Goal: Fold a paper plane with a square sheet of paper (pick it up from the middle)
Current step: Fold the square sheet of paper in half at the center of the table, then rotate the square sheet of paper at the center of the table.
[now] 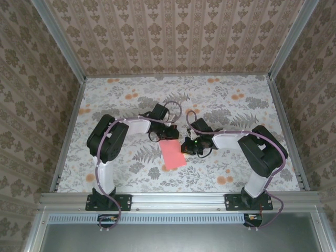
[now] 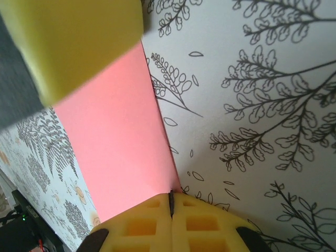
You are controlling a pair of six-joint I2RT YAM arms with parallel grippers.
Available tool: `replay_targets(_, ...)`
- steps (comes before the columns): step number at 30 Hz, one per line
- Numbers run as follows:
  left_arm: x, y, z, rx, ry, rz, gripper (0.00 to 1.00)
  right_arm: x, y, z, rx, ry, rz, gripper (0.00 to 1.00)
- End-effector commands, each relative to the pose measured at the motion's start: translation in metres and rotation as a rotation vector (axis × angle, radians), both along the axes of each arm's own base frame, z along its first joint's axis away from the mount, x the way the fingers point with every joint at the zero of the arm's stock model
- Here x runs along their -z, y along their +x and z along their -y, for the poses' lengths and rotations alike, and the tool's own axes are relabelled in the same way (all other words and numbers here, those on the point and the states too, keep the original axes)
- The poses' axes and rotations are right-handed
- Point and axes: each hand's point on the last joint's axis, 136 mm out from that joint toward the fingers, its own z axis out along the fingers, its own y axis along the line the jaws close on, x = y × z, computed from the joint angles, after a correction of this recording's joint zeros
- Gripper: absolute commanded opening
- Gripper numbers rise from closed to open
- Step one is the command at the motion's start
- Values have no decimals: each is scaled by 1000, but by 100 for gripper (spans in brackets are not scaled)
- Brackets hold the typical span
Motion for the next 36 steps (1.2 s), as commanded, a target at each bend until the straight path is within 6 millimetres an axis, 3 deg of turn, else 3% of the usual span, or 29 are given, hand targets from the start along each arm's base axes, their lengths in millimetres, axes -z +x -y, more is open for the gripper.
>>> replay_targets(1,22,31,-31,-59,106,41,0,48,-52,47,4,-218,-209,0)
replay_targets(9,26,57,-52,-106,123,52,0,47,-53,47,15,-209,-208,0)
replay_targets(15,17,76,-48,-104,134,62,0,36,-46,41,21,-182,-175,0)
replay_targets(20,-14,88,-50,-145,121,96,2,0,-21,22,21,-97,-51,6)
replay_targets(23,-40,87,-56,-205,101,110,11,-31,-3,5,3,-34,51,12)
replay_targets(24,-49,91,-69,-249,95,113,16,-38,2,1,-4,-22,79,13)
replay_targets(29,-76,71,-99,-374,79,118,33,-46,27,-16,-25,-22,131,20)
replay_targets(36,-80,19,-125,-471,68,62,55,-36,69,-39,-12,-32,159,26)
